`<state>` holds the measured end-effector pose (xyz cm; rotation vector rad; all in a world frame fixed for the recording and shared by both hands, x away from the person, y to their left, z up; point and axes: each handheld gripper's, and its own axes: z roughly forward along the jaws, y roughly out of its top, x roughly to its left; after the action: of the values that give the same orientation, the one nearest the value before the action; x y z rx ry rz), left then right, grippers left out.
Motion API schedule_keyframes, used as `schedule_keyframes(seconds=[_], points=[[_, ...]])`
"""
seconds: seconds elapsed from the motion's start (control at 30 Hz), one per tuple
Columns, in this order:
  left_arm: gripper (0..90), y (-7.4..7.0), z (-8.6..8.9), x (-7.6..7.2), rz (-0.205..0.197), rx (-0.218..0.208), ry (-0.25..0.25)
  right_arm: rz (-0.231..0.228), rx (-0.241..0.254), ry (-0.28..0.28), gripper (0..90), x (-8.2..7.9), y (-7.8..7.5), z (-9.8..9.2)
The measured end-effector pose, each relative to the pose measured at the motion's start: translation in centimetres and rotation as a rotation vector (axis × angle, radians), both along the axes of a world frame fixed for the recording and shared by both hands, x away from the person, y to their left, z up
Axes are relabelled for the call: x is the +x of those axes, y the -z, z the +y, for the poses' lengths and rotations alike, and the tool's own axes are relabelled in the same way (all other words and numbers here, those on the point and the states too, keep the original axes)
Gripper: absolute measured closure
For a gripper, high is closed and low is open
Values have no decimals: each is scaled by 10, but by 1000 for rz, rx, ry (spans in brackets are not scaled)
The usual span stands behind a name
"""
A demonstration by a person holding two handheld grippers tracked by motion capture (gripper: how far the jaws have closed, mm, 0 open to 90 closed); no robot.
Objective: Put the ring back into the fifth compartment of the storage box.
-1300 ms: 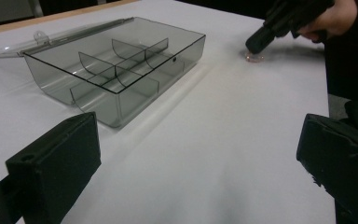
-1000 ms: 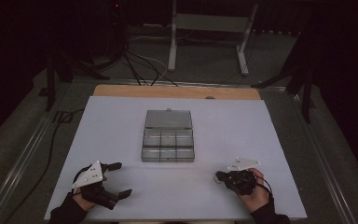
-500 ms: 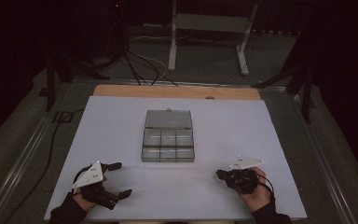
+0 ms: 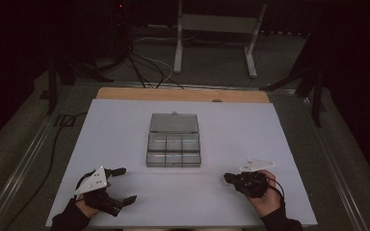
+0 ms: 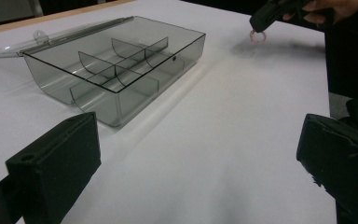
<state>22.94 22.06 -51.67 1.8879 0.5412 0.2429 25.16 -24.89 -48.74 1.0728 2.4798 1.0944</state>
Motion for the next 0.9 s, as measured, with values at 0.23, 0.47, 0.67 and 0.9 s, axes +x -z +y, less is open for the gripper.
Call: schedule_keyframes(seconds=[0.23,0.47,0.67,0.9], points=[[10,-1,0,0,-1,-7,0,0,-3,-11,866,3,-2,3],[10,0,0,0,1,-5,0,-13,6,-14,866,5,-8,6],[10,0,1,0,1,-5,1,-21,-1,-22,867,6,-11,11],[9,0,0,0,1,0,1,-33,4,-33,866,10,-18,16]])
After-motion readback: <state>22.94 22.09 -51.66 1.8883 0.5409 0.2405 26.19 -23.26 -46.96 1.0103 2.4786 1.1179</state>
